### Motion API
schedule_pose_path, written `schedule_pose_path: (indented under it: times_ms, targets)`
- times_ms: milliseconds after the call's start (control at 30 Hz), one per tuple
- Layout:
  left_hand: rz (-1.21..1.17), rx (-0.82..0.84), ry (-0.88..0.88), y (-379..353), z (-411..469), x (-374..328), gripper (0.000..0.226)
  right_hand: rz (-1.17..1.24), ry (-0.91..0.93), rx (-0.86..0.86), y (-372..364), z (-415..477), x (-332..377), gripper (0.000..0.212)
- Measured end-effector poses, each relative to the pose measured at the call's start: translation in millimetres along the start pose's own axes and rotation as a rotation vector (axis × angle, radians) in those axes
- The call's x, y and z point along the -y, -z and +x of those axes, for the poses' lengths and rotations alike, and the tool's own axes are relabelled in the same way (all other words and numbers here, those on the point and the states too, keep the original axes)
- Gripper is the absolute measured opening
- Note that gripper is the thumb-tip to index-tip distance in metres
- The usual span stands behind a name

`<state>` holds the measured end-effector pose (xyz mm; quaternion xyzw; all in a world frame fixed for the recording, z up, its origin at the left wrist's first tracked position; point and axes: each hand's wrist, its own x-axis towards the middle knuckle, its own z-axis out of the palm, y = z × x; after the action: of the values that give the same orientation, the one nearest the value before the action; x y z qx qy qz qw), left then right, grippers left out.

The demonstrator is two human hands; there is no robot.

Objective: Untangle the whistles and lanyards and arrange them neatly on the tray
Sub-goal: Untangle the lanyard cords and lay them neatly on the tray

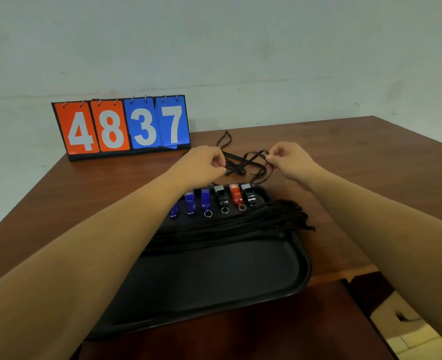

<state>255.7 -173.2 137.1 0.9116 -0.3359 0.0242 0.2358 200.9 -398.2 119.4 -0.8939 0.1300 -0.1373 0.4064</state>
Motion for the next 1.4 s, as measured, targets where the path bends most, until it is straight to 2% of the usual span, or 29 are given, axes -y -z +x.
schedule_pose_path:
  times_ms: [67, 133, 267, 367, 500, 567, 700, 833, 900, 1000, 1033, 1100, 1167, 1233, 1267, 1333, 1400]
  targets:
    - [0.004, -0.024, -0.013, -0.8, 5.3, -8.7, 0.017, 0.084, 0.030, -0.024, 6.0, -0.6, 12.1, 0.011]
    - [-0.011, -0.032, -0.011, -2.1, 8.6, -18.4, 0.021, 0.174, -0.002, 0.030, 5.1, -4.4, 22.1, 0.012]
    - [0.024, 0.080, 0.029, -11.9, 11.9, -34.3, 0.029, 0.343, -0.100, 0.036, -1.7, -6.7, 23.5, 0.012]
    - [0.081, 0.142, 0.035, -20.6, 16.5, -37.5, 0.035, 0.601, -0.145, 0.004, -0.3, -4.7, 20.5, 0.008]
    - [0.079, 0.159, 0.069, -25.7, 25.6, -34.1, 0.037, 0.929, -0.142, -0.106, 11.8, 1.7, 23.2, 0.018]
    - [0.026, 0.131, 0.072, -26.2, 30.0, -34.4, 0.041, 0.968, -0.099, -0.115, 18.1, 3.2, 26.2, 0.012]
    - [-0.145, -0.009, 0.068, -26.9, 38.5, -38.9, 0.039, 1.027, -0.040, -0.007, 23.4, -0.2, 32.3, 0.015]
    - [-0.349, -0.036, 0.034, -23.8, 37.5, -48.0, 0.073, 1.013, 0.016, 0.146, 33.9, -7.4, 45.2, 0.026]
    - [-0.401, -0.011, -0.008, -19.7, 35.0, -54.1, 0.064, 0.942, 0.071, 0.275, 42.5, -13.2, 51.7, 0.030]
    - [-0.465, 0.005, -0.034, -14.0, 32.3, -59.7, 0.028, 0.905, 0.097, 0.410, 54.8, -24.5, 60.3, 0.033]
    - [-0.459, 0.000, -0.030, -12.6, 31.7, -60.4, 0.021, 0.895, 0.094, 0.389, 59.0, -27.8, 62.9, 0.031]
    - [-0.419, -0.014, -0.017, -11.1, 32.4, -60.3, 0.015, 0.945, 0.091, 0.236, 68.4, -32.8, 66.0, 0.024]
    - [-0.415, -0.025, 0.000, -10.2, 32.6, -60.3, 0.014, 1.177, 0.056, 0.083, 79.0, -34.2, 61.6, 0.024]
    - [-0.484, -0.014, 0.003, -10.4, 33.9, -62.8, 0.012, 1.437, 0.010, 0.067, 88.7, -36.9, 52.1, 0.030]
    - [-0.507, -0.007, -0.005, -10.2, 35.1, -65.8, 0.013, 1.467, -0.017, 0.078, 91.0, -38.9, 47.1, 0.030]
    - [-0.441, -0.013, -0.045, -8.0, 38.5, -74.6, 0.016, 1.228, -0.101, 0.041, 93.0, -43.0, 37.8, 0.029]
    - [-0.335, -0.049, -0.088, -5.3, 44.5, -84.1, 0.015, 0.732, -0.087, -0.049, 93.2, -43.8, 26.4, 0.029]
